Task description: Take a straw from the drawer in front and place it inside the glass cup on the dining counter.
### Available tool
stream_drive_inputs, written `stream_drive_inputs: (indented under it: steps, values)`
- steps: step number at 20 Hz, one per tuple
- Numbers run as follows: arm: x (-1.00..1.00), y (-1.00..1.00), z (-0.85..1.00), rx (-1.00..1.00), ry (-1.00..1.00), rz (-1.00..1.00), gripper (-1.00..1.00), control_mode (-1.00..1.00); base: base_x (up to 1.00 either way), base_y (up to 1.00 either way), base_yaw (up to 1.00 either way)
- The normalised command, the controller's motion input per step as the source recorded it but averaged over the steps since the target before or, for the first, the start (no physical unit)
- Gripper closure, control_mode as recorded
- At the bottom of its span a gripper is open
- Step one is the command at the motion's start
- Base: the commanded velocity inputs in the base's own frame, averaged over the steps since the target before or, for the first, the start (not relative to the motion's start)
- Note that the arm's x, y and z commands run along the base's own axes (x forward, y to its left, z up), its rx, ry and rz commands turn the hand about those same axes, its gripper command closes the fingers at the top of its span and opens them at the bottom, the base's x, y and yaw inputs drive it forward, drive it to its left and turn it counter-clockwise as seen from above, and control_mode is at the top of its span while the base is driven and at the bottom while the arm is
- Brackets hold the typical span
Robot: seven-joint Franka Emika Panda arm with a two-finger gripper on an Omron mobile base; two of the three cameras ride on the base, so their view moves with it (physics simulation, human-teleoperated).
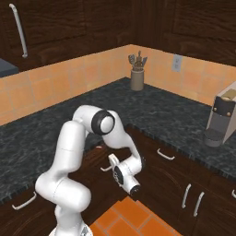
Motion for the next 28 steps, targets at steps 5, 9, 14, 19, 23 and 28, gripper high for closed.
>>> stream_drive_inputs:
  steps: [5, 9, 14, 19, 23, 28]
  values:
    - [-0.39, -1.00, 0.18, 0.00, 0.09, 0.00, 1.00, -1.00, 0.00, 0.00, 0.00]
    - [-0.34, -1.00, 0.17, 0.00, 0.09, 0.00, 1.00, -1.00, 0.00, 0.00, 0.00]
    - [-0.24, -0.65, 0.13, 0.00, 0.07, 0.00, -1.00, -1.00, 0.00, 0.00, 0.00]
    - [-0.49, -0.10, 0.84, 0.00, 0.00, 0.00, -1.00, -1.00, 0.00, 0.00, 0.00]
    - [-0.60, 0.00, 0.88, -0.13, 0.03, -0.02, -1.00, -1.00, 0.00, 0.00, 0.00]
    - [-0.51, -0.01, 0.21, -0.35, 0.21, -0.04, -1.00, -1.00, 0.00, 0.00, 0.00]
